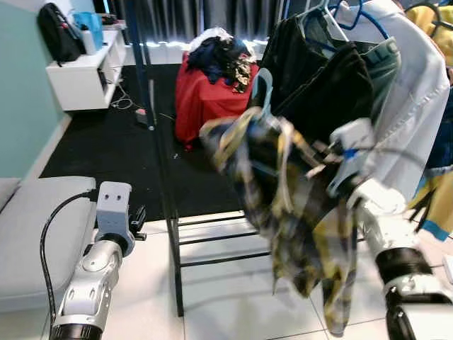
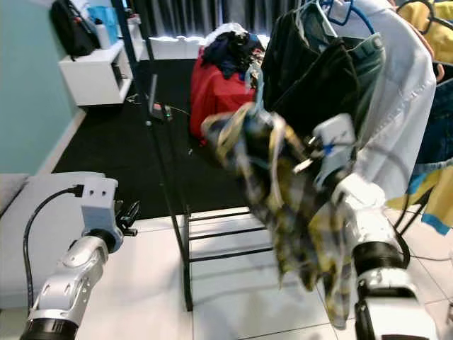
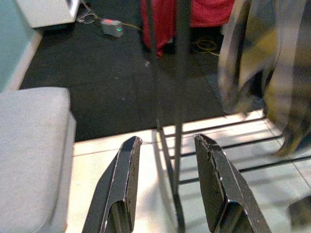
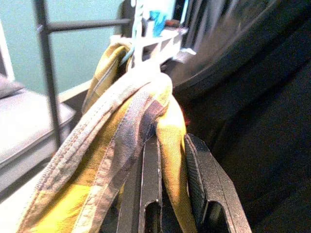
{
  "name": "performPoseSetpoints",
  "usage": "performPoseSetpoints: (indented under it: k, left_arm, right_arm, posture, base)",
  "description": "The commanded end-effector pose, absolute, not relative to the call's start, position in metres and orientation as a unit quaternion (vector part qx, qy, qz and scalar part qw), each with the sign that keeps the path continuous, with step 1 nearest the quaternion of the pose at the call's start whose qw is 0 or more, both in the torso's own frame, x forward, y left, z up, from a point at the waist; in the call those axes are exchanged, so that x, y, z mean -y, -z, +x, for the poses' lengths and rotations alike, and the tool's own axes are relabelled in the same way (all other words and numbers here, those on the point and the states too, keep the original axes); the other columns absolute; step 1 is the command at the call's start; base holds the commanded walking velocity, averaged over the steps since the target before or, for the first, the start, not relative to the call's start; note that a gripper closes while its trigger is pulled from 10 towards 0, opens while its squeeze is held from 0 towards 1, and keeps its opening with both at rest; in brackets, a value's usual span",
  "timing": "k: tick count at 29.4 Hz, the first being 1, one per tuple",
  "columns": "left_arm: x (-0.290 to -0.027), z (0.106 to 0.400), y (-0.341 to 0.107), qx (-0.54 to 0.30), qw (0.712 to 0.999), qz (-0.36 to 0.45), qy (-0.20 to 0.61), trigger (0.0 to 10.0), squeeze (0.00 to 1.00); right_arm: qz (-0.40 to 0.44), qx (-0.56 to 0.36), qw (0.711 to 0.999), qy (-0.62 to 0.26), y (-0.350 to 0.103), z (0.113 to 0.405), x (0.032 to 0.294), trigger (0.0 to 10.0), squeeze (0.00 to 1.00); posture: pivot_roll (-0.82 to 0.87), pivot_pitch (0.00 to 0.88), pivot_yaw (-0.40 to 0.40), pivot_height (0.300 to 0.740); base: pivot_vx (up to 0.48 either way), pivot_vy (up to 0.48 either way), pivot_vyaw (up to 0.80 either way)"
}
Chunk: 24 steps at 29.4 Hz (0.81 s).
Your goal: Hang hanger
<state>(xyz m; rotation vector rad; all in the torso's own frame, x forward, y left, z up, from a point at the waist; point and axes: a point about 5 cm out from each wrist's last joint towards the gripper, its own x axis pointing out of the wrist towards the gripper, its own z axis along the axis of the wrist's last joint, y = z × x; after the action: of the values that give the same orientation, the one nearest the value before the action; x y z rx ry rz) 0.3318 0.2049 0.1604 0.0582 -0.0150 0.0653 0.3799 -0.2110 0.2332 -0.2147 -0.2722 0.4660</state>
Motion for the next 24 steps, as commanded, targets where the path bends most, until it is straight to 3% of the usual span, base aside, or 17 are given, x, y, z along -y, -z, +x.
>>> performPoseSetpoints:
  k: [1, 12, 16, 19, 24]
  left_arm:
    - [-0.205, 0.329, -0.153, -0.003, 0.999, 0.034, -0.033, 10.0, 0.00]
    - [-0.200, 0.324, -0.146, -0.002, 0.999, 0.028, -0.024, 10.0, 0.00]
    - [-0.198, 0.320, -0.144, 0.003, 0.999, 0.026, -0.022, 10.0, 0.00]
    - [-0.197, 0.312, -0.145, 0.025, 0.999, 0.015, -0.027, 10.0, 0.00]
    - [-0.198, 0.304, -0.143, 0.032, 0.999, 0.012, -0.033, 10.0, 0.00]
  right_arm:
    - [-0.101, 0.151, 0.961, -0.210, -0.237, 0.378, 0.215, 10.0, 0.00]
    - [-0.054, 0.101, 0.984, -0.133, -0.172, 0.363, 0.199, 10.0, 0.00]
    - [-0.048, 0.096, 0.984, -0.142, -0.154, 0.352, 0.184, 10.0, 0.00]
    - [-0.096, 0.096, 0.969, -0.207, -0.131, 0.332, 0.157, 10.0, 0.00]
    - [-0.102, 0.101, 0.973, -0.180, -0.121, 0.321, 0.148, 10.0, 0.00]
  posture:
    - [0.00, 0.159, -0.001, 0.740]
    - [0.01, 0.154, -0.004, 0.740]
    - [0.02, 0.155, -0.005, 0.740]
    - [0.03, 0.153, -0.010, 0.740]
    - [0.04, 0.158, -0.032, 0.740]
  base:
    - [0.000, 0.000, 0.00]
    - [0.000, 0.000, 0.00]
    - [0.000, 0.000, 0.00]
    - [0.000, 0.000, 0.00]
    - [0.000, 0.000, 0.00]
